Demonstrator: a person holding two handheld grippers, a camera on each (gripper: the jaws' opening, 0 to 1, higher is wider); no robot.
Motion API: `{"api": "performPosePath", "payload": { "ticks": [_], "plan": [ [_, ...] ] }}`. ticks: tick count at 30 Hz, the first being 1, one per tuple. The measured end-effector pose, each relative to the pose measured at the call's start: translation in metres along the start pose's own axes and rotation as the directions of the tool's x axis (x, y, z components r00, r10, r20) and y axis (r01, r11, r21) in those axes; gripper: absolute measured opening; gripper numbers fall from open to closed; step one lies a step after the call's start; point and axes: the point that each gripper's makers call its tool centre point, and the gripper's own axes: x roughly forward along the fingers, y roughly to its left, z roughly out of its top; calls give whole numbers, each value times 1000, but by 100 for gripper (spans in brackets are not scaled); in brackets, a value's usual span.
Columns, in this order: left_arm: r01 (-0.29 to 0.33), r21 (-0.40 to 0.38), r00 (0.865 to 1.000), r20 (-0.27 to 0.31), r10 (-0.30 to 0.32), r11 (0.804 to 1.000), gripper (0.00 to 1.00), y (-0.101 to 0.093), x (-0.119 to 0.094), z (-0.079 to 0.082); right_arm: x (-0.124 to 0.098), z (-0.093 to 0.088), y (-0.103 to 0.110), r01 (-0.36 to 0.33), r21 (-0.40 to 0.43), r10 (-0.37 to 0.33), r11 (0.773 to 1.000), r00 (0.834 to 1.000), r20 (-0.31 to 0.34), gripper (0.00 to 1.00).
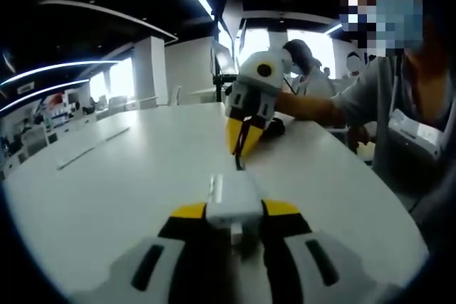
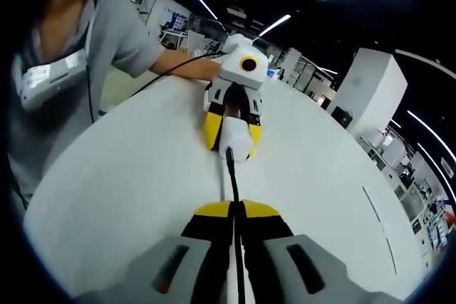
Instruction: Plug the desk Type‑C cable into the charger adapter.
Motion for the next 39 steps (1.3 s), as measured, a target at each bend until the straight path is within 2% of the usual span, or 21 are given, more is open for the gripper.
{"api": "performPosePath", "payload": {
  "ticks": [39],
  "plan": [
    [9, 26, 1000, 8, -9, 1000, 28, -6, 4, 3, 19, 10, 10, -3, -39, 3, 999, 1000, 5, 4]
  ]
}}
